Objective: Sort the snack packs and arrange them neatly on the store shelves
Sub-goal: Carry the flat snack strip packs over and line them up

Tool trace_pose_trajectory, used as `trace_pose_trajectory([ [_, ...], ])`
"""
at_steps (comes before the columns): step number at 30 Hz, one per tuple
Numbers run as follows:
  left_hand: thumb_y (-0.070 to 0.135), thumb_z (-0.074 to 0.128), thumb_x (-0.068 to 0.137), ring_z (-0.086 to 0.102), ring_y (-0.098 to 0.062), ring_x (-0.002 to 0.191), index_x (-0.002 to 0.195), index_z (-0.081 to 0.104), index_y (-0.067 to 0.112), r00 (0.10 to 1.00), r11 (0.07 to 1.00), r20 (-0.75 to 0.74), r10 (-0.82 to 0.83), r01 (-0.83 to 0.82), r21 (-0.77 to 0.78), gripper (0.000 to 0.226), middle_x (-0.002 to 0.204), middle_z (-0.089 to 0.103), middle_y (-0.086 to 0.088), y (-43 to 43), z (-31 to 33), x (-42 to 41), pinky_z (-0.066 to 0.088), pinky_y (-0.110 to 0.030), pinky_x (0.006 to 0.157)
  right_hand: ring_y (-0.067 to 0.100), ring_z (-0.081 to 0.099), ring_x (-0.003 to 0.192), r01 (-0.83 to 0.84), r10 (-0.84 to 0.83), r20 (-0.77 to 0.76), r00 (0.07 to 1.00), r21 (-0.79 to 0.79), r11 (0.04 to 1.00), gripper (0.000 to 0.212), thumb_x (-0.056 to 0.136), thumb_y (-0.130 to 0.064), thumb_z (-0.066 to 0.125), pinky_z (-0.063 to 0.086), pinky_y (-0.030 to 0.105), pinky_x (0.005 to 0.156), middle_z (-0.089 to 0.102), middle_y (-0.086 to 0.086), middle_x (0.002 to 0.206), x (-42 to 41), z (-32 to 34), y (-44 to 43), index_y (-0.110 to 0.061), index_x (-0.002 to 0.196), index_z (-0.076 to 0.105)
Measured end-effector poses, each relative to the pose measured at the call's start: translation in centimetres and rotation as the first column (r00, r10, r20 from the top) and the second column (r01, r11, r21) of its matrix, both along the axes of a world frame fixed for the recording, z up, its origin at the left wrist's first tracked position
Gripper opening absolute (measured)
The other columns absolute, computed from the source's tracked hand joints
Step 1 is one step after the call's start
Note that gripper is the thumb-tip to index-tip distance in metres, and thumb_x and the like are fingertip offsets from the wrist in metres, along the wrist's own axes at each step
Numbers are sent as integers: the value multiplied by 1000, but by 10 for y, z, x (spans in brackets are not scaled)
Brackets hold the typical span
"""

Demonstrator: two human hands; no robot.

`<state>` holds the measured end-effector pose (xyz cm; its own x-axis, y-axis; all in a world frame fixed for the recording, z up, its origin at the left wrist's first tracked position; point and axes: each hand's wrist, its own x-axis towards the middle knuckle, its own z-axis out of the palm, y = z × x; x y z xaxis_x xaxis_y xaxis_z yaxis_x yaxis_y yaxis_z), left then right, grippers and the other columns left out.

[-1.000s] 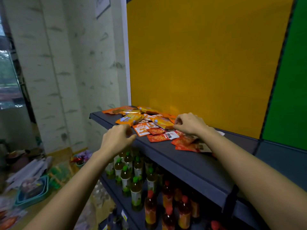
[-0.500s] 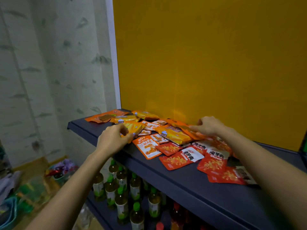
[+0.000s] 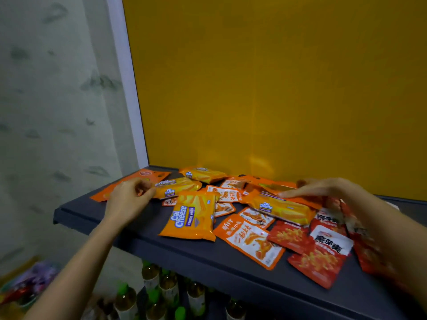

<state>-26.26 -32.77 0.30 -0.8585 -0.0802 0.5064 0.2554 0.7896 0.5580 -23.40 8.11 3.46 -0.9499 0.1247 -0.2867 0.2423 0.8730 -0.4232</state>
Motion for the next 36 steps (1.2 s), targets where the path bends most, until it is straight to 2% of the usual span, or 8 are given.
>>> trace_pose_trajectory([
  [4, 33, 65, 84, 61, -30, 98, 103, 65, 10, 992, 997, 101, 74, -77, 31, 29, 106, 67, -12, -36, -3, -33, 48, -40, 81, 25, 61, 100, 126, -127, -126, 984, -21, 992, 123, 15, -86, 66, 49, 36, 92, 65, 7, 113, -16, -1, 1, -10, 111, 62],
  [9, 36, 62, 85, 57, -35, 104, 111, 61, 8, 971, 984, 162, 177, -178, -9, 38, 114, 63, -18, -69, -9, -60, 45, -41, 83, 20, 49, 66, 221, -175, -326, 929, 109, 969, 42, 75, -46, 72, 33, 29, 55, 54, 5, 64, -26, 10, -7, -11, 64, 54],
  [15, 56, 61, 79, 57, -32, 99, 107, 57, 7, 941, 985, 293, 171, -156, -74, 57, 108, 61, -17, -93, -8, -79, 45, -39, 81, 22, 42, 60, 222, -34, -595, 803, 246, 943, 36, 87, -29, 64, 27, 31, 53, 45, 3, 57, -14, 50, -23, -15, 59, 45],
  [18, 87, 56, 49, 59, -30, 99, 109, 57, 12, 891, 992, 437, 119, -87, -94, 96, 112, 63, -13, -100, -11, -98, 49, -44, 89, 26, 52, 81, 260, -125, -734, 667, 72, 963, 18, 88, -26, 63, 36, 34, 66, 56, 12, 83, 1, 62, -33, -13, 82, 51],
  [21, 89, 58, 42, 49, -34, 120, 131, 46, 9, 851, 969, 493, 181, -69, -236, 120, 133, 51, -17, -100, -9, -114, 41, -45, 102, 32, 60, 84, 226, -243, -734, 634, -125, 966, 18, 88, -28, 62, 46, 40, 74, 62, 17, 90, 14, 60, -46, -22, 77, 49],
  [27, 85, 58, 15, 45, -36, 125, 131, 45, 7, 783, 964, 583, 219, -81, -253, 141, 137, 48, -19, -102, 1, -133, 35, -46, 107, 25, 54, 64, 134, -353, -675, 648, -356, 925, 19, 90, -22, 59, 39, 30, 57, 58, 11, 77, 27, 45, -80, -22, 74, 48],
  [31, 58, 83, 45, 51, -35, 115, 128, 49, -2, 783, 995, 613, 104, -77, -70, 108, 131, 53, -20, -102, 10, -126, 40, -39, 98, 22, 52, 59, 124, -385, -669, 635, -404, 906, 20, 90, -23, 59, 38, 31, 57, 58, 8, 72, 25, 31, -87, -22, 74, 48],
  [36, 27, 80, 71, 43, -37, 125, 131, 41, -10, 791, 994, 610, 46, -95, 49, 81, 138, 45, -25, -104, 12, -134, 33, -41, 103, 25, 56, 70, 147, -425, -640, 640, -441, 885, 19, 89, -26, 61, 43, 37, 68, 61, 16, 81, 24, 18, -84, -23, 75, 49],
])
